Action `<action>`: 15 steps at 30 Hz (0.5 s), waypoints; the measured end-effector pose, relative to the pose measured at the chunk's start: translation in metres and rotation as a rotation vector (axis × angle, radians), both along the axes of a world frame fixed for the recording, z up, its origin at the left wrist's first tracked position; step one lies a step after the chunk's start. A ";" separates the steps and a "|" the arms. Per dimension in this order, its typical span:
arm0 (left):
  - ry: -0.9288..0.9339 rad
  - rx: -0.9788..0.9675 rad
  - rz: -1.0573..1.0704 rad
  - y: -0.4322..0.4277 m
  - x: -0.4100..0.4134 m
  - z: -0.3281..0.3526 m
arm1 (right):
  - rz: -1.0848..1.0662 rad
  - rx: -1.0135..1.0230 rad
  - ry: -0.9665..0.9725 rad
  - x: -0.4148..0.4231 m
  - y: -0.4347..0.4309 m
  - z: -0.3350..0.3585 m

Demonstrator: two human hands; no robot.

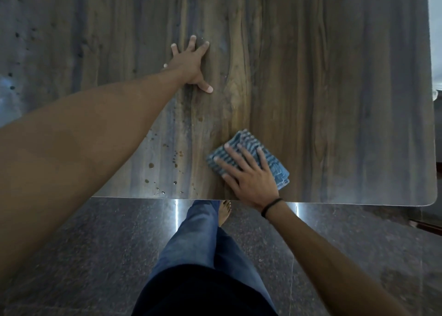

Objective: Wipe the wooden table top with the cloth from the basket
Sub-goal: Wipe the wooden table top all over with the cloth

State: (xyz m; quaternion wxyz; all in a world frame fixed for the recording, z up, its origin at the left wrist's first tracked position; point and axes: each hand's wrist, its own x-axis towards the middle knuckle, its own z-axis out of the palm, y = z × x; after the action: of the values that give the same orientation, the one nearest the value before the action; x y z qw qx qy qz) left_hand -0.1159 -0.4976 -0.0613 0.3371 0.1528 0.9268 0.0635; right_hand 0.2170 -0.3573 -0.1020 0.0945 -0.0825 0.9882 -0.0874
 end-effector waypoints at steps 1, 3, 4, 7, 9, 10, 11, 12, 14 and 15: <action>0.001 -0.002 -0.012 0.000 -0.001 -0.001 | -0.126 0.007 0.000 -0.011 -0.004 0.001; 0.003 0.009 -0.009 -0.002 -0.001 0.000 | -0.314 -0.009 -0.021 -0.022 -0.026 0.007; 0.003 0.017 0.003 -0.001 -0.001 0.000 | -0.281 -0.025 -0.034 -0.018 -0.040 0.008; 0.003 0.024 0.027 0.000 0.003 0.006 | 0.139 -0.040 -0.047 0.010 -0.042 0.005; 0.000 0.029 0.027 -0.002 0.005 0.007 | 0.231 -0.031 -0.051 -0.002 -0.014 0.005; -0.005 0.031 0.024 -0.002 0.005 0.006 | 0.186 -0.012 -0.063 -0.015 0.000 0.006; -0.006 0.031 0.023 -0.003 0.005 0.006 | 0.093 -0.002 -0.072 -0.033 0.013 0.006; -0.006 0.031 0.025 -0.003 0.005 0.007 | -0.022 -0.003 -0.075 -0.054 0.026 0.006; -0.011 0.031 0.027 -0.003 0.006 0.009 | -0.236 -0.010 -0.053 -0.097 0.041 0.009; -0.014 0.033 0.028 -0.002 0.006 0.010 | -0.331 -0.028 -0.045 -0.112 0.042 0.011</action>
State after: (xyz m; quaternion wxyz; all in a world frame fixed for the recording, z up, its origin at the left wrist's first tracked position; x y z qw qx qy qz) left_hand -0.1103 -0.4995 -0.0515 0.3402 0.1451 0.9252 0.0847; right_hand 0.1046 -0.3150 -0.0914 0.0996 0.0820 0.9847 -0.1172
